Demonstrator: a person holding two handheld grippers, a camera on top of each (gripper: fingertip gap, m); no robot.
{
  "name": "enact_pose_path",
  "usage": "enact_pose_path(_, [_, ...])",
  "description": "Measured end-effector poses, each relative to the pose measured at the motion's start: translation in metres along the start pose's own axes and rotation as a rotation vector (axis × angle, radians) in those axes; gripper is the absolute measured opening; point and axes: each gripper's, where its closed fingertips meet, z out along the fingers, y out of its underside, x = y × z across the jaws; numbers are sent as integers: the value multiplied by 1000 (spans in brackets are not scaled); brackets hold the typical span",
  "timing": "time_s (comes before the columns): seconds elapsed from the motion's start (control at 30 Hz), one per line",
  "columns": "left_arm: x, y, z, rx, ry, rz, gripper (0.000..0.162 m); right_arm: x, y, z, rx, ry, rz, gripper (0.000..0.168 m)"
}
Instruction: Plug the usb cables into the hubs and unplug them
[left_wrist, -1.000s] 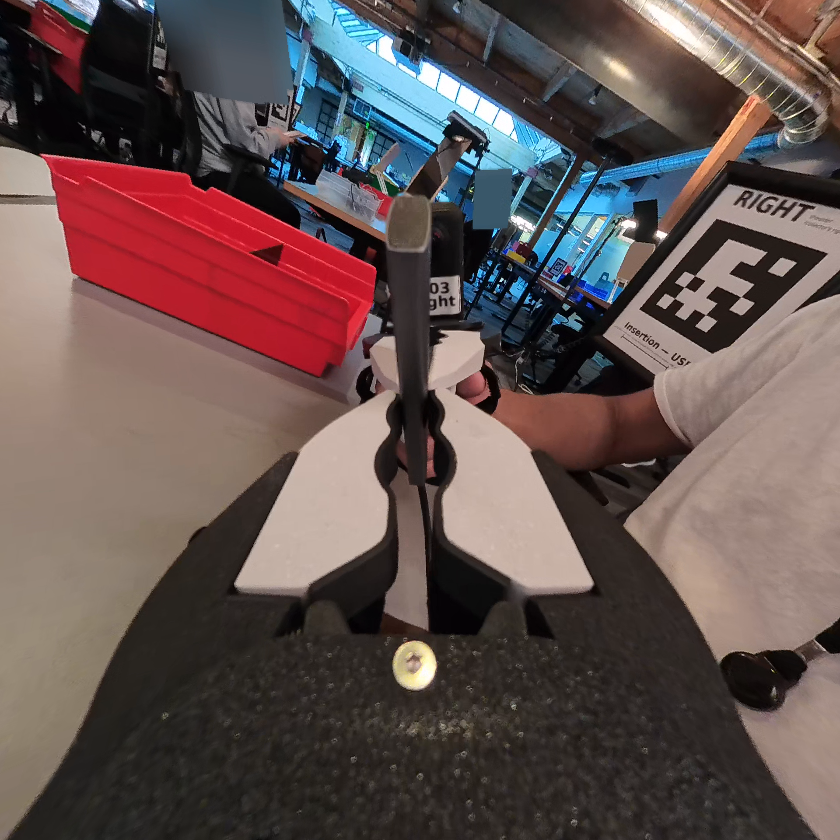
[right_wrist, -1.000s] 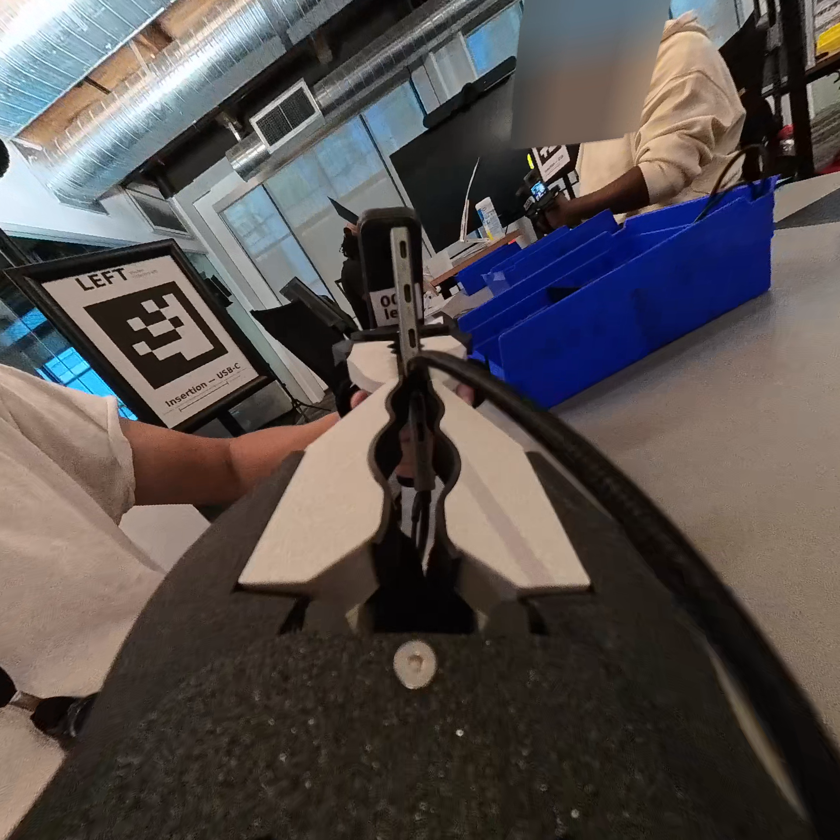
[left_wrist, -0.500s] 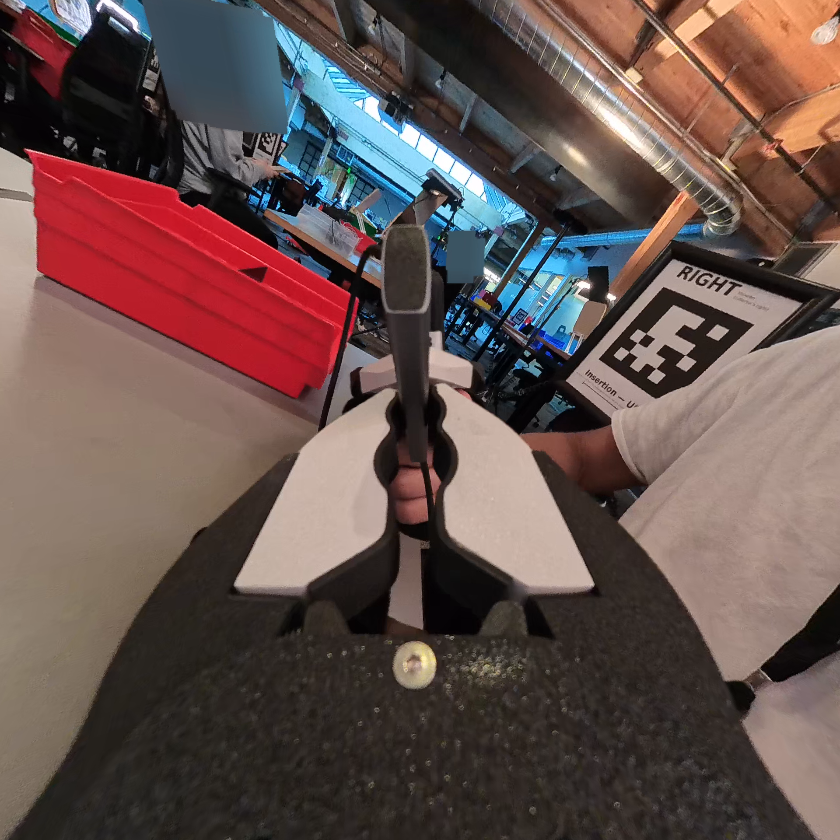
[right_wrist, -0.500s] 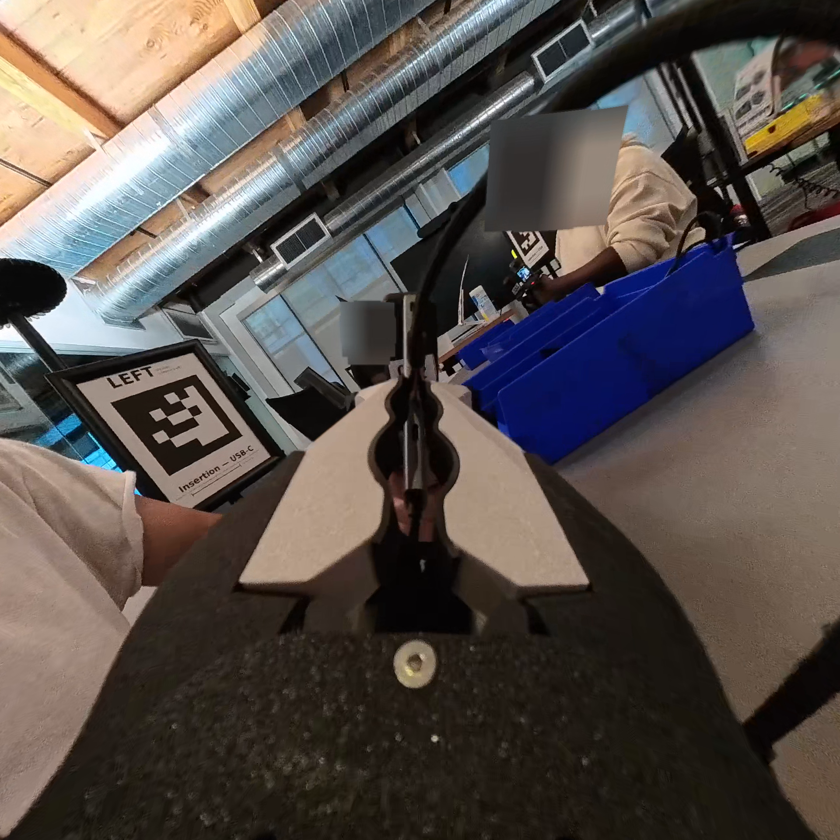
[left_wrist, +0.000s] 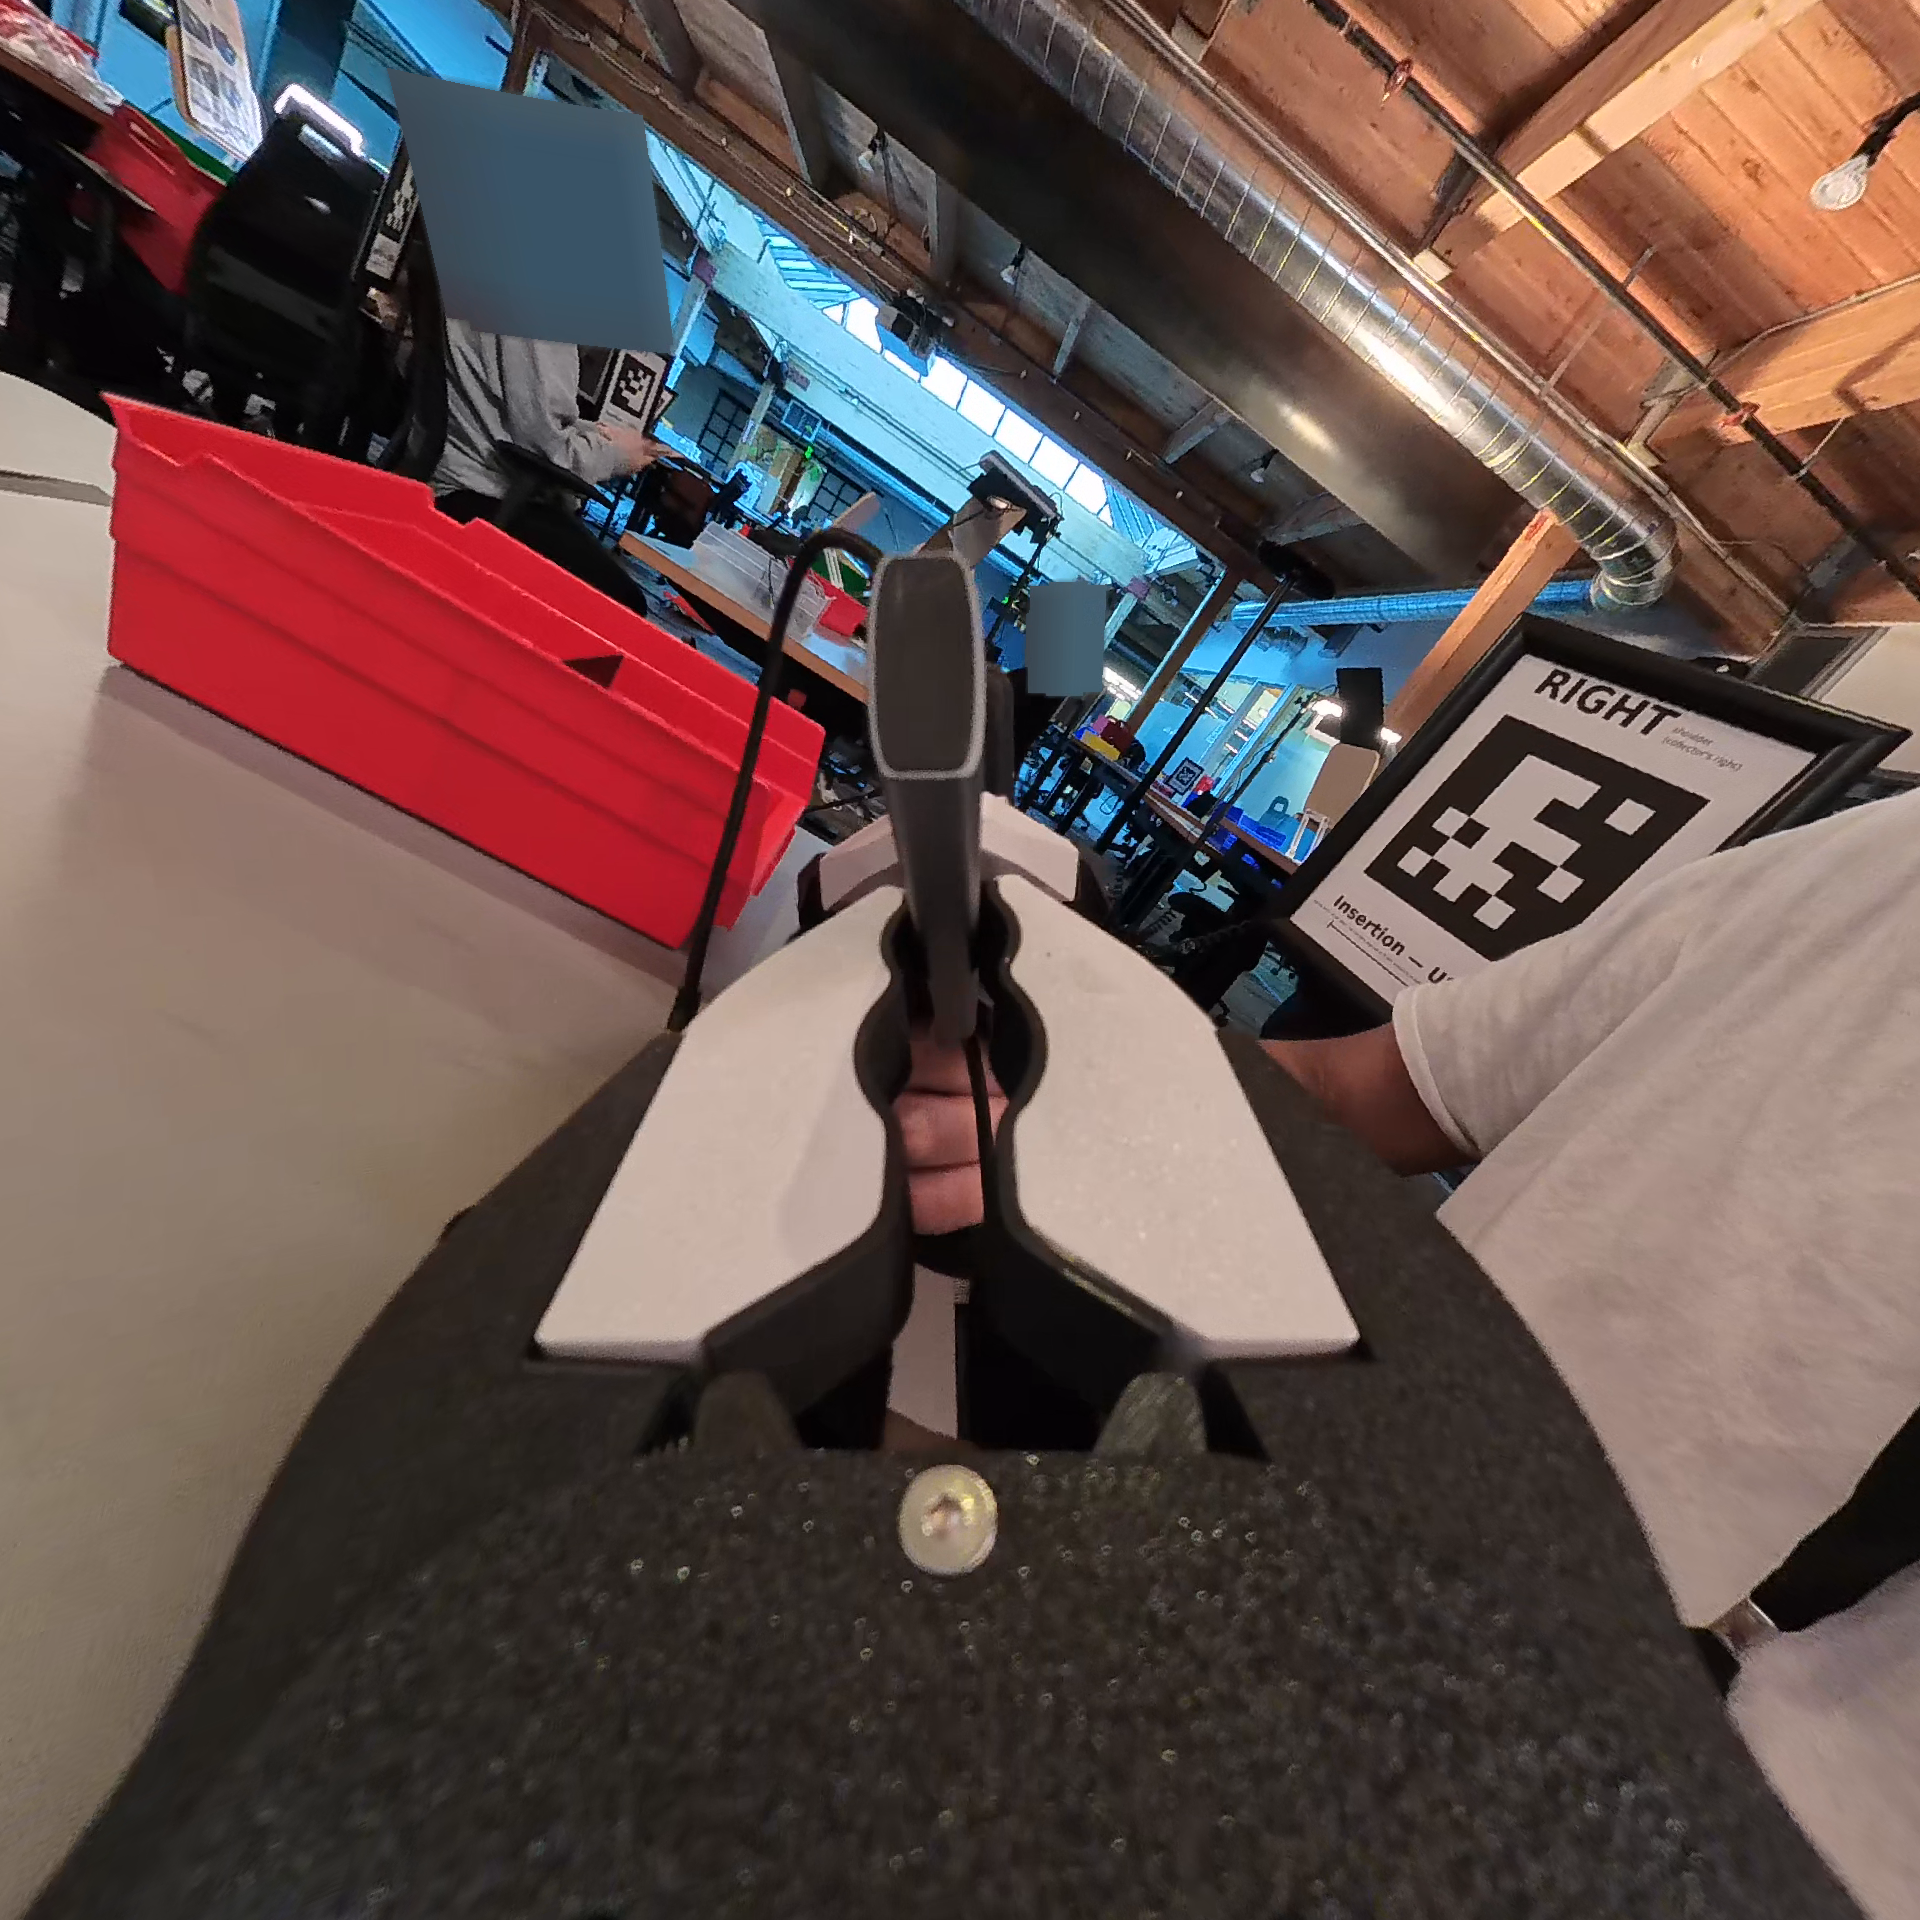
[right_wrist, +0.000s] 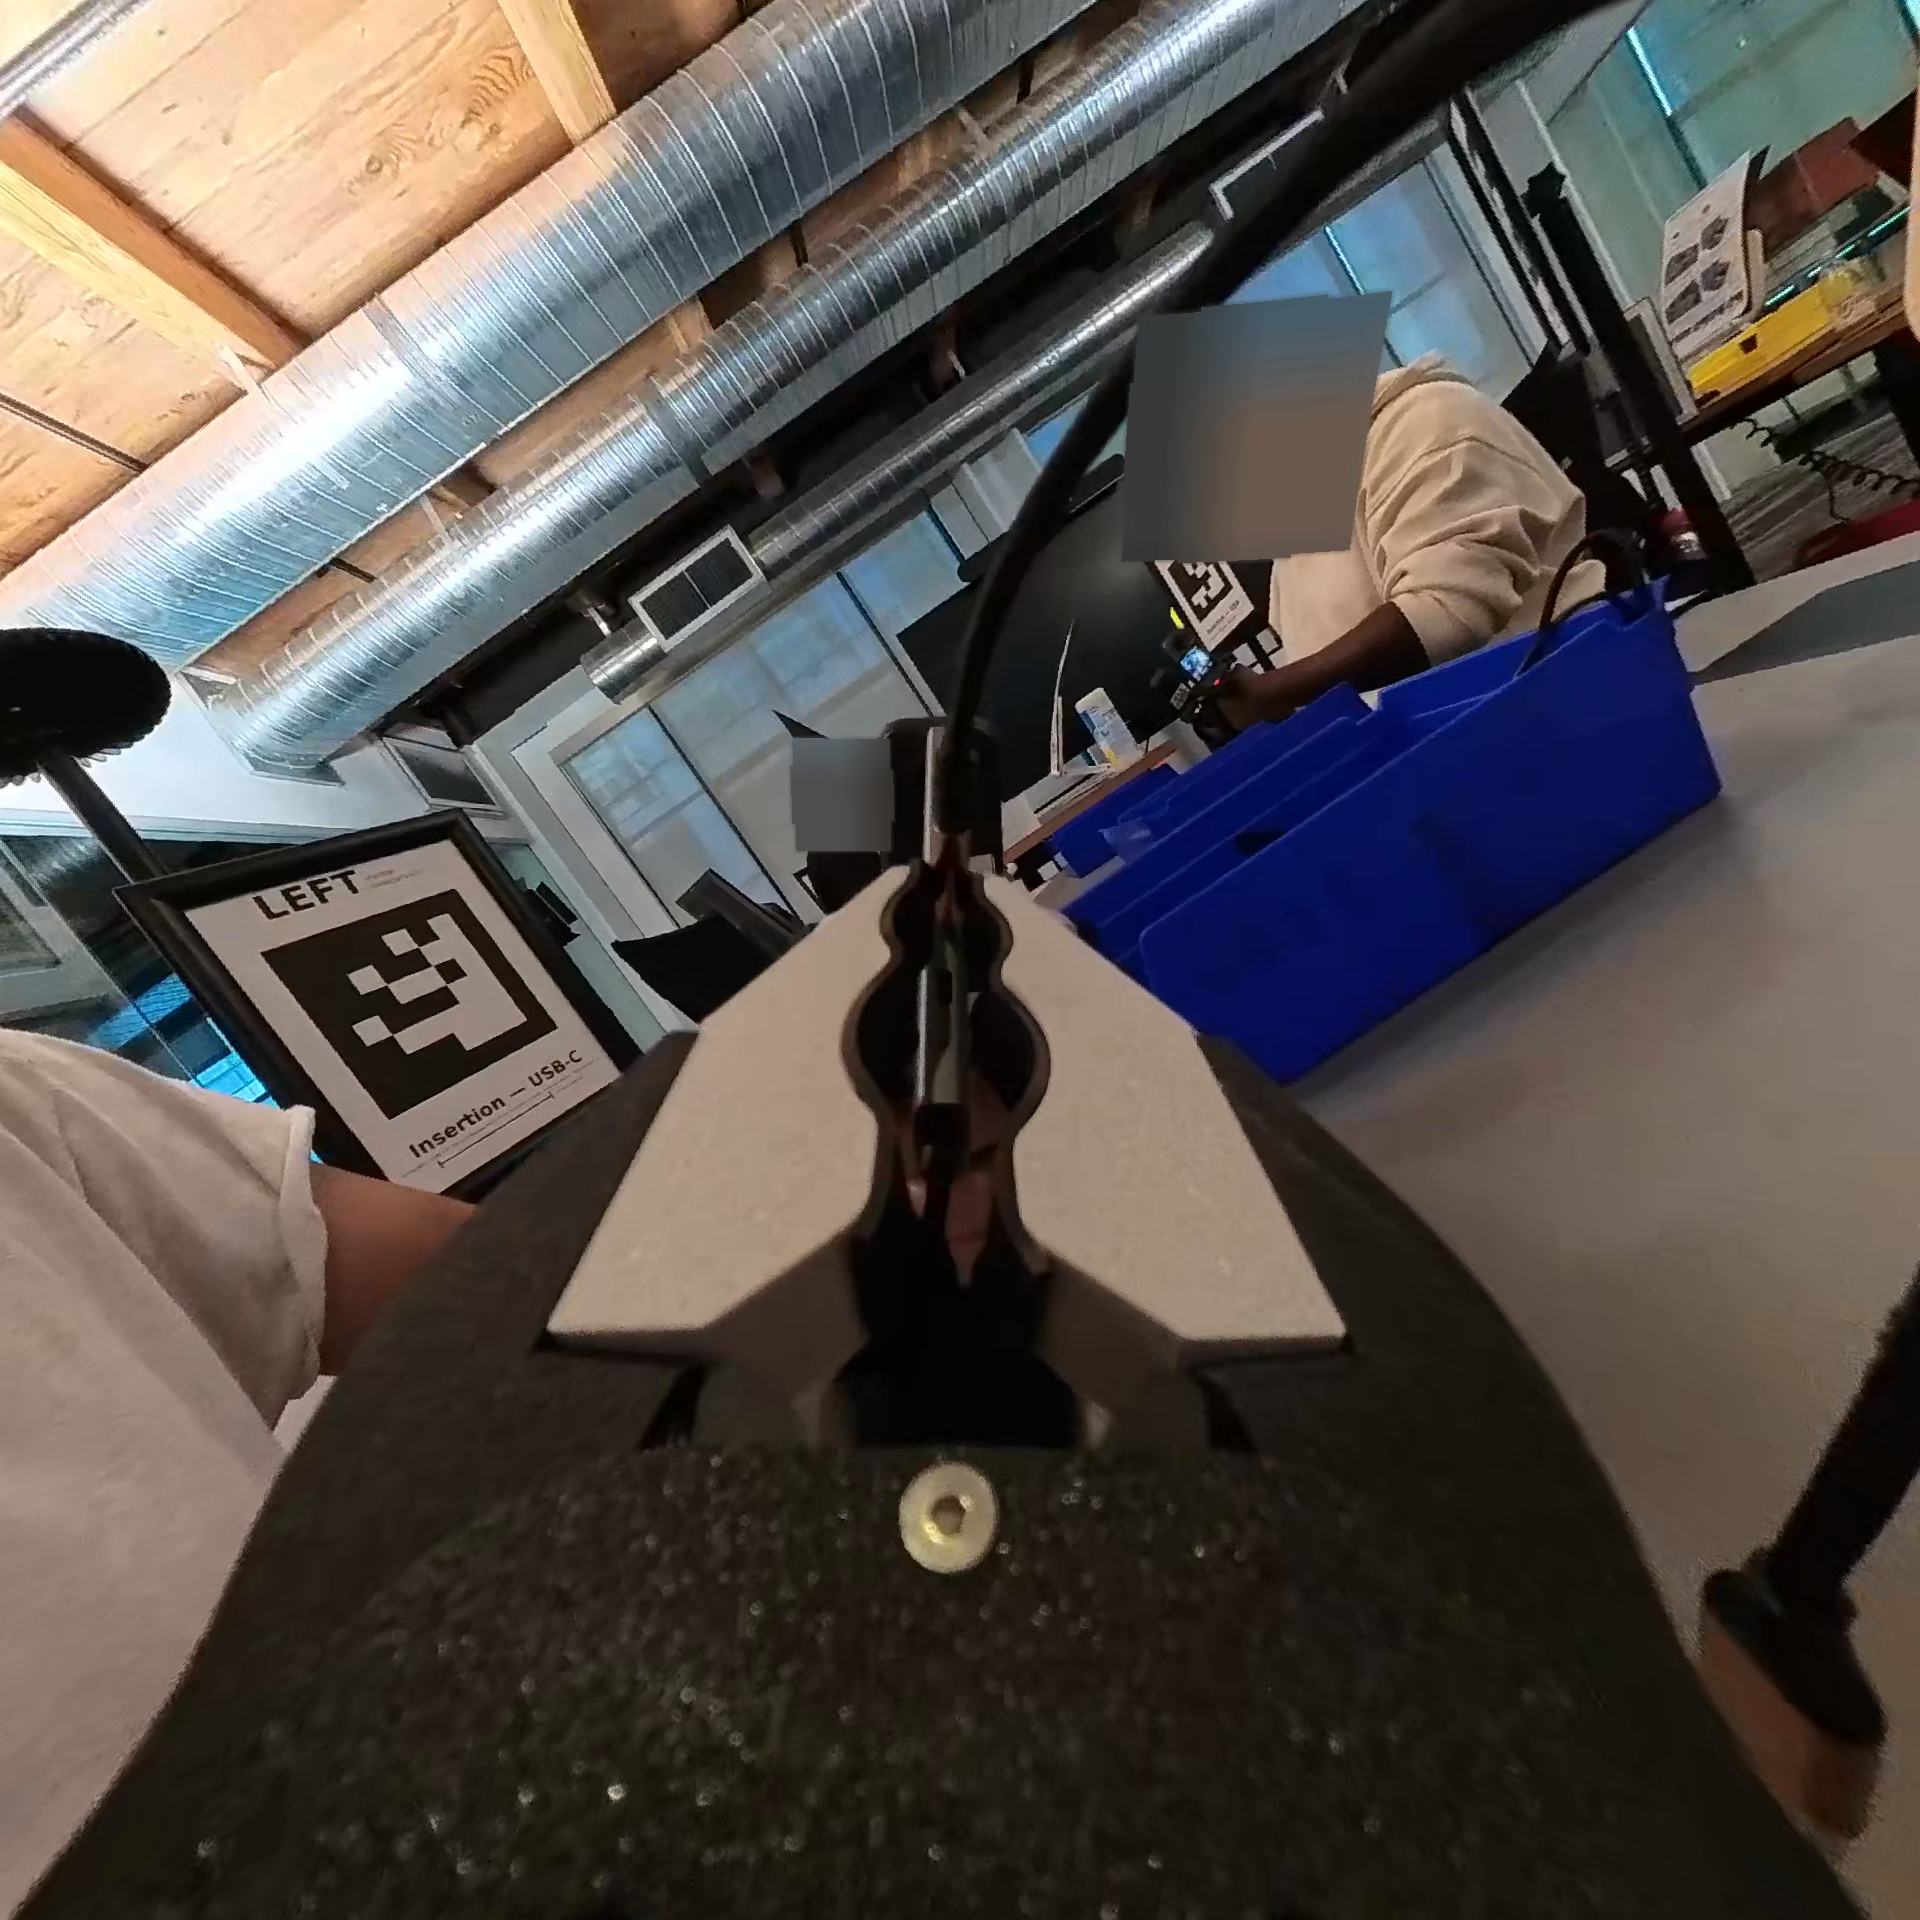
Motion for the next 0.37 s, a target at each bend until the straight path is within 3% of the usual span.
enact_pose_path(0.37, [0,1,-1,-17,-14,29,11,1,0,0,0,-3,2,2])
